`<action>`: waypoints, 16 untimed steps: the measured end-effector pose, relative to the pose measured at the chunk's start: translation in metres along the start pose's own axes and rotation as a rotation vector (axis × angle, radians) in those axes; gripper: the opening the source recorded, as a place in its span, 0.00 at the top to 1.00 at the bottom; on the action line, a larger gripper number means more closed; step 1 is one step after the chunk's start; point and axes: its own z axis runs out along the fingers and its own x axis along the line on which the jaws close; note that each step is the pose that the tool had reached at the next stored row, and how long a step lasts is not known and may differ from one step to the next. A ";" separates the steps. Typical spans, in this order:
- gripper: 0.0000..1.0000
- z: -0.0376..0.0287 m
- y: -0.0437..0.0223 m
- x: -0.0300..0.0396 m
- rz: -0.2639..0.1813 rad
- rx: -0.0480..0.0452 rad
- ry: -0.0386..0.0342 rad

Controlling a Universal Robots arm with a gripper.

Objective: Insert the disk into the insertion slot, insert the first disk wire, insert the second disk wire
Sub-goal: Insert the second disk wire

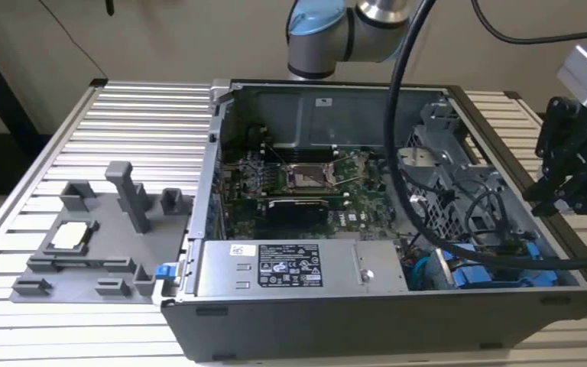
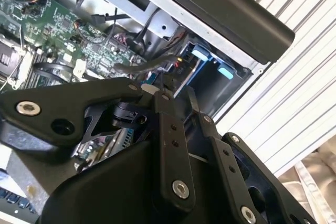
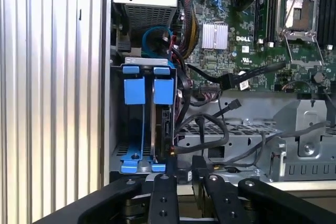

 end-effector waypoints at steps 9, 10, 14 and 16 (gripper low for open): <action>0.73 0.0033 -0.0005 -0.0236 0.000 0.0000 -0.0001; 0.73 0.0036 -0.0006 -0.0262 0.000 0.0000 0.0001; 0.73 0.0048 -0.0005 -0.0334 0.000 0.0001 -0.0001; 0.73 0.0050 0.0014 -0.0339 0.000 0.0000 0.0000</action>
